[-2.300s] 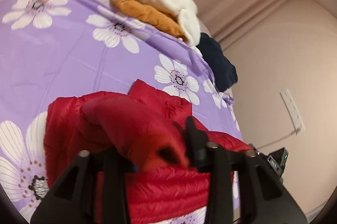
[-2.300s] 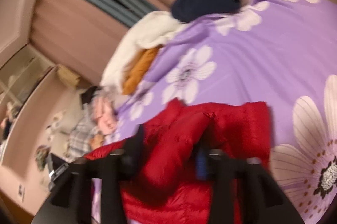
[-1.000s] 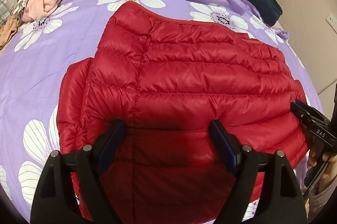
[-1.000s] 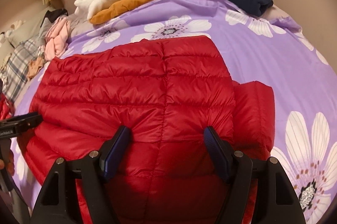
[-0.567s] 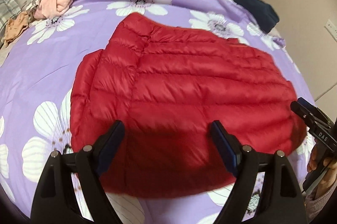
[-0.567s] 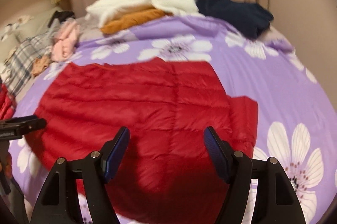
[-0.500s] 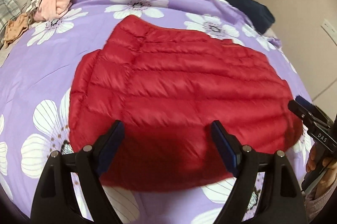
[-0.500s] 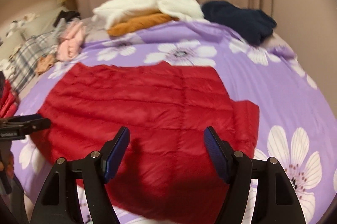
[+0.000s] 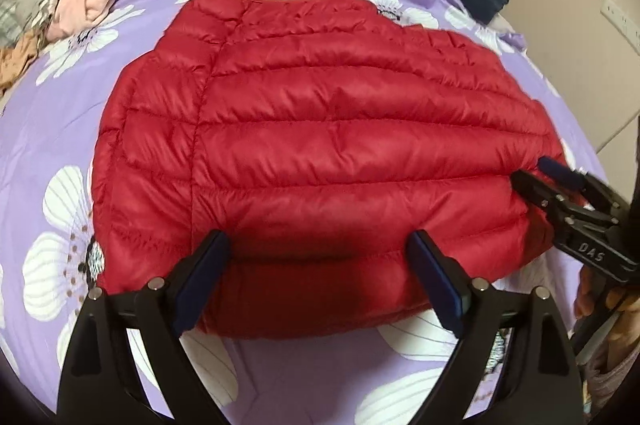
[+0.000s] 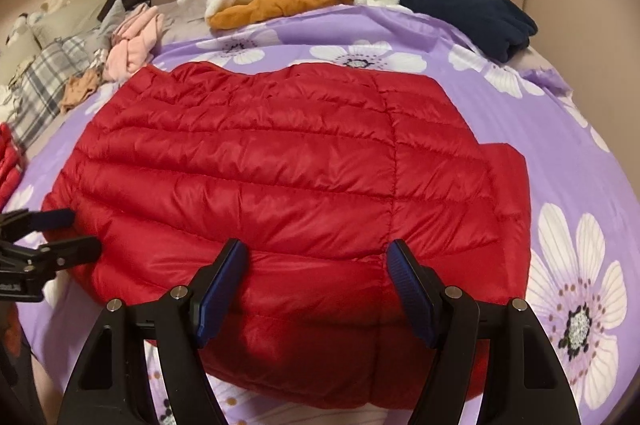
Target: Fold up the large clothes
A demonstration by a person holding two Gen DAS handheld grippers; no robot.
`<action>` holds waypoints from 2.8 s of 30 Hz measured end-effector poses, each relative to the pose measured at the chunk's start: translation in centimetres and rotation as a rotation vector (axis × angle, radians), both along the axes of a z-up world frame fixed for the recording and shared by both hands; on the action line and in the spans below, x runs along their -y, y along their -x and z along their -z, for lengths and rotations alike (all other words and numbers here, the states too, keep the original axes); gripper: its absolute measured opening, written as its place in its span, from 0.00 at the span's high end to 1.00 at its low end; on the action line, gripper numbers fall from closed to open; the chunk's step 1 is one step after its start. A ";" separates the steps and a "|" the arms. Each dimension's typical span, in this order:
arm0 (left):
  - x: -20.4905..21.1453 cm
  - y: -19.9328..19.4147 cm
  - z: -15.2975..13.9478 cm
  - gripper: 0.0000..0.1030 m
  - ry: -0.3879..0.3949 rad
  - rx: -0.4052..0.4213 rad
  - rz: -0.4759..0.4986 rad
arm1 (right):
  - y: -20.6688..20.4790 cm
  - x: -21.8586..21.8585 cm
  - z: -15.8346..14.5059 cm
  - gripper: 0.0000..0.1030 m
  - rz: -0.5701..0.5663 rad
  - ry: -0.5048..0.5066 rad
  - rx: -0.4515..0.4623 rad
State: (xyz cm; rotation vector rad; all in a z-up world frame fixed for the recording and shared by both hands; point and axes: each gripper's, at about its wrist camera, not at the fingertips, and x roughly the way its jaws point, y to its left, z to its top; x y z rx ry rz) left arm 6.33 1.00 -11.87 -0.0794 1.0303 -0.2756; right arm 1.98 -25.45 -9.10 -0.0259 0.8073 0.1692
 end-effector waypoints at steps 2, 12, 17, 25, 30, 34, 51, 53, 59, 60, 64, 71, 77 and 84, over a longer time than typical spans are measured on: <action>-0.4 0.6 -0.3 0.11 0.031 -0.009 -0.019 | 0.3 0.2 -0.2 0.30 0.009 -0.008 -0.007; -4.1 4.7 -2.5 0.11 0.121 -0.016 -0.132 | 2.9 0.9 -1.5 0.30 0.027 -0.016 0.003; -5.5 6.0 -2.8 0.11 0.179 -0.026 -0.167 | 4.0 0.9 -2.5 0.30 0.018 -0.048 0.025; -7.4 6.9 -2.3 0.11 0.294 -0.066 -0.240 | 4.9 -0.3 -3.3 0.30 -0.031 -0.049 0.042; -9.5 6.8 -0.7 0.11 0.485 -0.140 -0.282 | 5.0 -1.4 -3.5 0.29 -0.061 -0.051 0.048; -11.2 6.7 0.6 0.11 0.576 -0.185 -0.340 | 4.9 -2.4 -3.4 0.30 -0.089 -0.047 0.051; -14.8 5.8 3.0 0.10 0.869 -0.224 -0.423 | 4.2 -4.7 -3.4 0.30 -0.142 -0.039 0.050; -15.0 5.5 3.2 0.10 0.897 -0.221 -0.429 | 4.2 -4.7 -3.5 0.30 -0.150 -0.042 0.059; -15.1 3.6 3.4 0.09 0.915 -0.214 -0.431 | 3.5 -4.8 -3.1 0.30 -0.155 -0.040 0.058; -15.0 3.2 3.6 0.09 0.915 -0.219 -0.428 | 3.2 -4.8 -3.0 0.30 -0.155 -0.044 0.056; -14.6 1.4 3.9 0.09 0.898 -0.228 -0.424 | 2.4 -5.0 -2.9 0.30 -0.156 -0.052 0.051; -14.4 -1.4 4.5 0.08 0.894 -0.219 -0.430 | 0.4 -5.7 -3.0 0.30 -0.175 -0.063 0.055; -13.9 -3.8 4.6 0.06 0.876 -0.222 -0.425 | -2.4 -6.4 -2.8 0.30 -0.150 -0.078 0.044; -13.4 -4.9 4.4 0.11 0.808 -0.234 -0.429 | -4.5 -7.2 -2.4 0.59 -0.153 -0.065 0.041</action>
